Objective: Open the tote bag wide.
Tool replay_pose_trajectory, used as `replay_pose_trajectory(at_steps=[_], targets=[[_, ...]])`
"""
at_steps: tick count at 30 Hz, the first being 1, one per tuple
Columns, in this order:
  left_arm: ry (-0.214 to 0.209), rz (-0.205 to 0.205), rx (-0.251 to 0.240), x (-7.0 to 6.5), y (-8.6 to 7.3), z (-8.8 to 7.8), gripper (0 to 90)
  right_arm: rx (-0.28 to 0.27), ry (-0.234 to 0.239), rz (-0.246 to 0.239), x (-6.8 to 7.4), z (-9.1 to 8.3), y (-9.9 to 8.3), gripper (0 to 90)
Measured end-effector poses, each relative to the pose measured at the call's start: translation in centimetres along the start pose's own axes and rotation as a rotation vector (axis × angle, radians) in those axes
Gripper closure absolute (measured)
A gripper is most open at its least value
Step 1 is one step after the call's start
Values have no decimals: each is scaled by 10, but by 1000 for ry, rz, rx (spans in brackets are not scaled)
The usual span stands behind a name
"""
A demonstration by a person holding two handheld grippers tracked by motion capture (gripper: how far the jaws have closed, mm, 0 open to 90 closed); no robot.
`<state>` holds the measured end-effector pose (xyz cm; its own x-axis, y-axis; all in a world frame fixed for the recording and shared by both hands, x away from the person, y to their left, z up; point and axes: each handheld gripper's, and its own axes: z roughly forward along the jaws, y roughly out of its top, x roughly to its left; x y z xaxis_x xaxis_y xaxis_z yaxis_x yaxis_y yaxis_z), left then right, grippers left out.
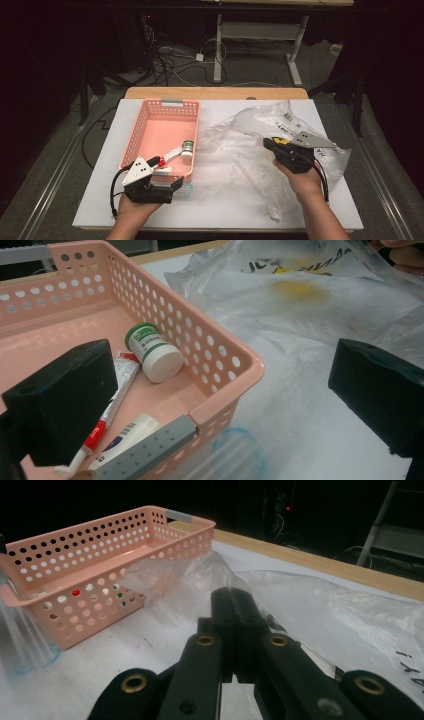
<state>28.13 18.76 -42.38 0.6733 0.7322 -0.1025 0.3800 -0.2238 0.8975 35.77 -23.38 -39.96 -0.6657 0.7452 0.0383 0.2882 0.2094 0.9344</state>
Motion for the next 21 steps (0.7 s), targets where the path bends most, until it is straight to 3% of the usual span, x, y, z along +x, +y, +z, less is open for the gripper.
replay_pose_trajectory(at_steps=[8, 21], targets=[[10, -16, 4, 5, -1, -2, 0, -36, -8, -53, 8, -1, 1, 900], [57, -36, 6, 18, -1, -11, 0, -100, -9, -57, 4, -18, 7, 900]])
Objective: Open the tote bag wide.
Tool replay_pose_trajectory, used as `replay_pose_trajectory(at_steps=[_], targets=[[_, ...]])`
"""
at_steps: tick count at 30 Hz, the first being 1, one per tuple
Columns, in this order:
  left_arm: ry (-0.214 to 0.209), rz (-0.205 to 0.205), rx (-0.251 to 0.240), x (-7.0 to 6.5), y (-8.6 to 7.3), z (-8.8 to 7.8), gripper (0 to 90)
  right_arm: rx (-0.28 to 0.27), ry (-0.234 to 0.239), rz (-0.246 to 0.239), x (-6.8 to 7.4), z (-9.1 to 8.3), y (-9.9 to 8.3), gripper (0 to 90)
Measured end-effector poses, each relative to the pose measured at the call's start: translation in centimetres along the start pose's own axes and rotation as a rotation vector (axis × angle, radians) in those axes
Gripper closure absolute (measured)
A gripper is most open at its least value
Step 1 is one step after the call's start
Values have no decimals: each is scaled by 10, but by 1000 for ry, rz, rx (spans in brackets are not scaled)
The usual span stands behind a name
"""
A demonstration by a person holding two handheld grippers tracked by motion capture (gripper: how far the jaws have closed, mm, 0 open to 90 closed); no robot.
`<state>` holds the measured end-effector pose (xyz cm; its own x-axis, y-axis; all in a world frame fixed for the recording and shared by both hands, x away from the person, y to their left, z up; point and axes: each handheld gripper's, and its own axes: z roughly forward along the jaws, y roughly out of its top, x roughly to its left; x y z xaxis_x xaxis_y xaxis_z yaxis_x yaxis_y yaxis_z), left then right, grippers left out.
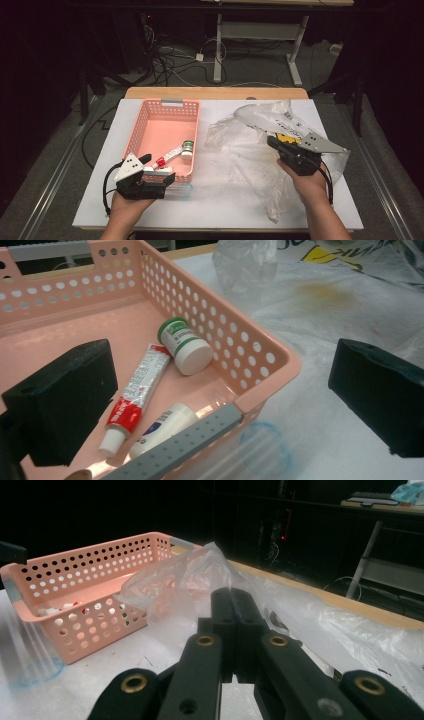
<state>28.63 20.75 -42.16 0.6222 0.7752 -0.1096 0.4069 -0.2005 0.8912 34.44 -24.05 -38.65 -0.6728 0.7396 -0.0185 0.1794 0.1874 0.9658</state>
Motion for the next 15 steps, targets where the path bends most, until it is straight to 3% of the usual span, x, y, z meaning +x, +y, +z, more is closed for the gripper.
replay_pose_trajectory(at_steps=[15], targets=[[70, -45, -8, 25, -1, -15, 0, -29, -3, -7, -1, -8, 7, 900]])
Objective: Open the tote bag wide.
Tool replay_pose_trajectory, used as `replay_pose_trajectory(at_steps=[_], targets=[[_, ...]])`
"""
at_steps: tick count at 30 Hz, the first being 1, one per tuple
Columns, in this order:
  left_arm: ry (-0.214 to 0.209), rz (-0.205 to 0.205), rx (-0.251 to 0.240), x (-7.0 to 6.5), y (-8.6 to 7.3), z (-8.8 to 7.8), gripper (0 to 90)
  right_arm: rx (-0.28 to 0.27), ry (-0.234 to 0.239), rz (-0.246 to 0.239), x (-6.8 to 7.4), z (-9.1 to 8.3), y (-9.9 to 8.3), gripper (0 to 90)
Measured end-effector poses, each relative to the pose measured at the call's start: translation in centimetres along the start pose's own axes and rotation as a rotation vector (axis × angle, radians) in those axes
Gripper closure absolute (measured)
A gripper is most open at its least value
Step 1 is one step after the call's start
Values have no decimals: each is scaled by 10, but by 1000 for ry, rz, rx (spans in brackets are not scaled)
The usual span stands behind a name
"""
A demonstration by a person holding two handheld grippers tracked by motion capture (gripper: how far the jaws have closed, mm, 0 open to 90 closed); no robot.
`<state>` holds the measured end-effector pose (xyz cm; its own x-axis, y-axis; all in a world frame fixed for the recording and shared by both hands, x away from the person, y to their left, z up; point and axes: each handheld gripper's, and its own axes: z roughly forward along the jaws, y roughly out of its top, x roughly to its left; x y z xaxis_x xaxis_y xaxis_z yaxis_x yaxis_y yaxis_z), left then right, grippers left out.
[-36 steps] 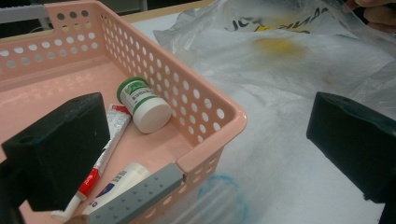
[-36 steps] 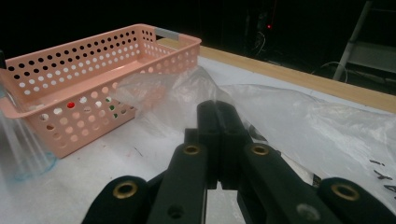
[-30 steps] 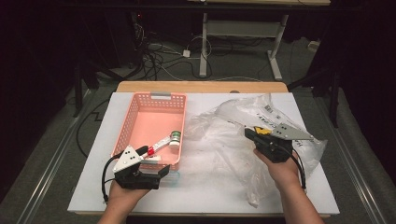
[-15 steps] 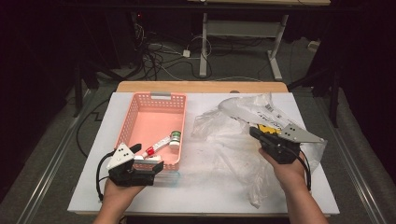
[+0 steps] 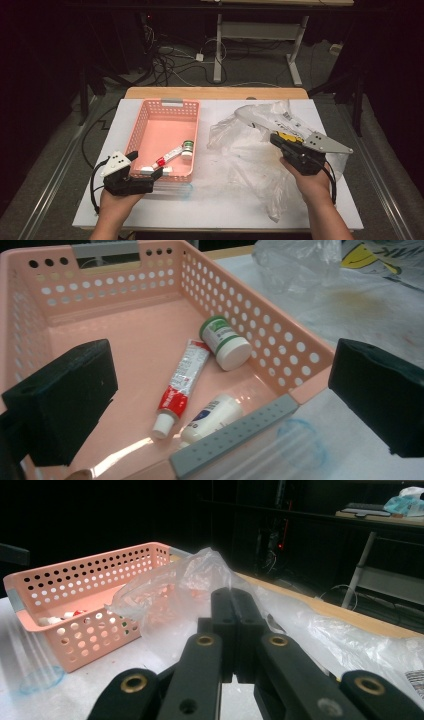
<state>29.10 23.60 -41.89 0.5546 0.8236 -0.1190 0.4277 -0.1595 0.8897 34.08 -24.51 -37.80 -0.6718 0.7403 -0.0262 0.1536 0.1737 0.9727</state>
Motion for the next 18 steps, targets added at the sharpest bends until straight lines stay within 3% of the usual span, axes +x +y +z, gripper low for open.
replay_pose_trajectory(at_steps=[10, 18], targets=[[35, -28, 10, 14, -3, -3, 0, -8, 0, 2, -1, -2, 1, 900], [27, -49, 24, 13, 6, 3, 0, -9, -5, 7, -2, -2, 1, 900]])
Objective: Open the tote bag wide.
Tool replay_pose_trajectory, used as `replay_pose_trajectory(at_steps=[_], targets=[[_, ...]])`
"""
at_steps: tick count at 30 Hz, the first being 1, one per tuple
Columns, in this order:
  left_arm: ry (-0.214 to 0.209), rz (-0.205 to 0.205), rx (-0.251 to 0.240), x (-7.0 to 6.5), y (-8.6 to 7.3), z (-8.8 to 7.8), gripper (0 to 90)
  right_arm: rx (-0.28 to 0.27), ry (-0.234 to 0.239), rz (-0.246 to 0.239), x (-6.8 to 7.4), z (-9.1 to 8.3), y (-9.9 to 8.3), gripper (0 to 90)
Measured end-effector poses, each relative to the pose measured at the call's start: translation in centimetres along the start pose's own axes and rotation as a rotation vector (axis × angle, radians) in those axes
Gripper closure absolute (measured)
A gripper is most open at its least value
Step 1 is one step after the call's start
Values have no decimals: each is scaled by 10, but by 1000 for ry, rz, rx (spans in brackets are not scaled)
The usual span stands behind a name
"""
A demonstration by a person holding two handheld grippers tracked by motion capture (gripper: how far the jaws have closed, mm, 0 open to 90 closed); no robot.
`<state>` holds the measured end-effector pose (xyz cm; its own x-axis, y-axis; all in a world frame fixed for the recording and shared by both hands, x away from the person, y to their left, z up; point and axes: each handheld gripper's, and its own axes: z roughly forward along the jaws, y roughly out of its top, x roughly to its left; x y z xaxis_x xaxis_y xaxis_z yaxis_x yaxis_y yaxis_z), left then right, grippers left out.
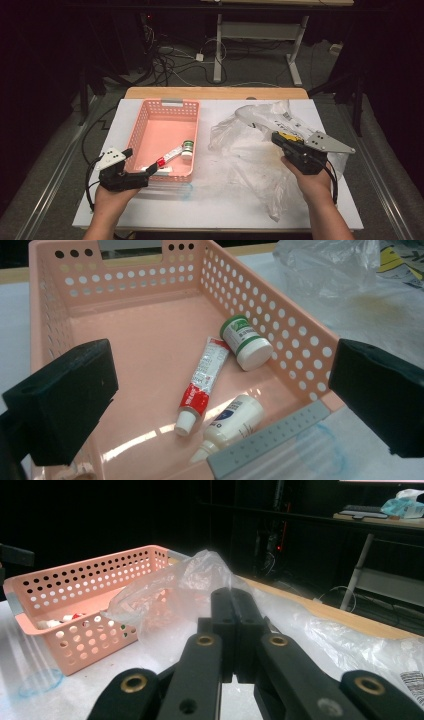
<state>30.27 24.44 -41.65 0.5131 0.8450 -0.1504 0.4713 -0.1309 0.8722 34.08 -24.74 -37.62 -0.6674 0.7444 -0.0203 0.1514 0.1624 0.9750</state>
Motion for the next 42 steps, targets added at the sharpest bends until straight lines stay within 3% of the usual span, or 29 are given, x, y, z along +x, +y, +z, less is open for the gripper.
replay_pose_trajectory(at_steps=[3, 6, 13, 16, 22, 26, 33, 42], targets=[[-13, 6, 25, -2, 8, 5, 0, -3, 0, -2, -1, 0, 0, 900], [-24, 25, 18, -5, 14, 10, 0, -2, 4, 3, -1, -1, 0, 900], [-34, 18, 2, 0, 26, 23, 0, 0, 7, 8, -1, 0, -1, 900], [-61, 0, 21, 5, 31, 30, 0, -2, 9, 6, -1, 1, -1, 900], [-51, -22, 42, 14, 40, 42, 0, -4, 13, 10, -1, 1, 0, 900], [-40, -13, 50, 16, 48, 48, 0, -5, 14, 12, -2, 1, 0, 900], [-39, 3, 93, 16, 59, 62, 0, 0, 18, 15, -3, 4, -1, 900], [-12, 32, 200, 28, 72, 81, 0, 7, 14, 10, -4, 9, -1, 900]])
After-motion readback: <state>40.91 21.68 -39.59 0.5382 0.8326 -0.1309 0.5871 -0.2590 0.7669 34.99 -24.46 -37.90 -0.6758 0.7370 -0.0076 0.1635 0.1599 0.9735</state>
